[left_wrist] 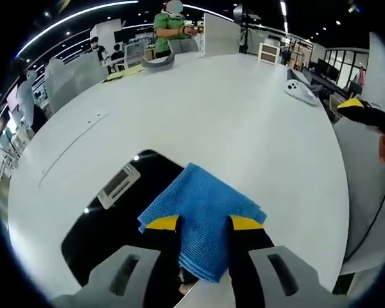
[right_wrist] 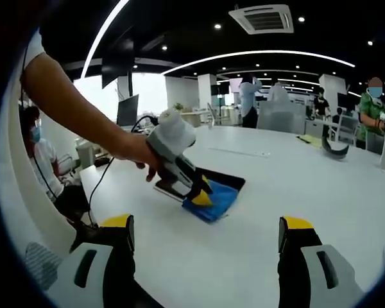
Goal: Wipe the mirror surface with the cleaning cloth until all visible marks leave the cleaned area.
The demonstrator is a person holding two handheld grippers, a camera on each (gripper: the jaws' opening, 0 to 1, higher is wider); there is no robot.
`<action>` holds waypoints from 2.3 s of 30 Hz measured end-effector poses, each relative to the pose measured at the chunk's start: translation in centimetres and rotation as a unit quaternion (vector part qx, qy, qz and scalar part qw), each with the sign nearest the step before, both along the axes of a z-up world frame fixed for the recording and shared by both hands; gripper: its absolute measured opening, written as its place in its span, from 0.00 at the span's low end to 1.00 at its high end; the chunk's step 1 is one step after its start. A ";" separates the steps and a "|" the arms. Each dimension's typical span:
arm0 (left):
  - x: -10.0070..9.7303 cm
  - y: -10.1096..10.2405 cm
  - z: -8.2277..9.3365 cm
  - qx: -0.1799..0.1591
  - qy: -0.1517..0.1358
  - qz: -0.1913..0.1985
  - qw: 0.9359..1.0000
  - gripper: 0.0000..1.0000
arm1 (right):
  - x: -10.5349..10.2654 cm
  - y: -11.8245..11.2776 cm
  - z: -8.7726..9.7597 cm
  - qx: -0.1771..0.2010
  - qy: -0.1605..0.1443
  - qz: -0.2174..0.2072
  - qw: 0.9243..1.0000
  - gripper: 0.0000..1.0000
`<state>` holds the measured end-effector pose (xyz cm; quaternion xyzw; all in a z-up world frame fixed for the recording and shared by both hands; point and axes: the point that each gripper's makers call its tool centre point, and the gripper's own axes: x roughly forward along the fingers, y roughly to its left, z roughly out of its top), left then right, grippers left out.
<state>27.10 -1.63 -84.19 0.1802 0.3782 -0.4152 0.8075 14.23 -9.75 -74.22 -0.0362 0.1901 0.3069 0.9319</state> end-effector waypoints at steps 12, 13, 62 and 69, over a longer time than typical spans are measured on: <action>0.4 0.1 0.0 -0.016 0.003 0.043 0.999 0.24 | 0.4 0.0 0.0 -0.002 0.000 0.002 1.000 0.93; 0.4 0.1 0.0 -0.017 0.003 0.044 0.999 0.24 | 0.4 0.0 0.0 -0.002 0.001 0.002 1.000 0.93; 2.1 0.1 0.0 -0.034 0.017 0.086 0.996 0.14 | 1.5 -0.5 -0.2 -0.005 0.004 0.002 1.000 0.93; 2.6 0.0 0.0 -0.031 0.018 0.090 0.995 0.13 | 1.5 -0.6 -0.4 -0.004 0.007 0.001 1.000 0.93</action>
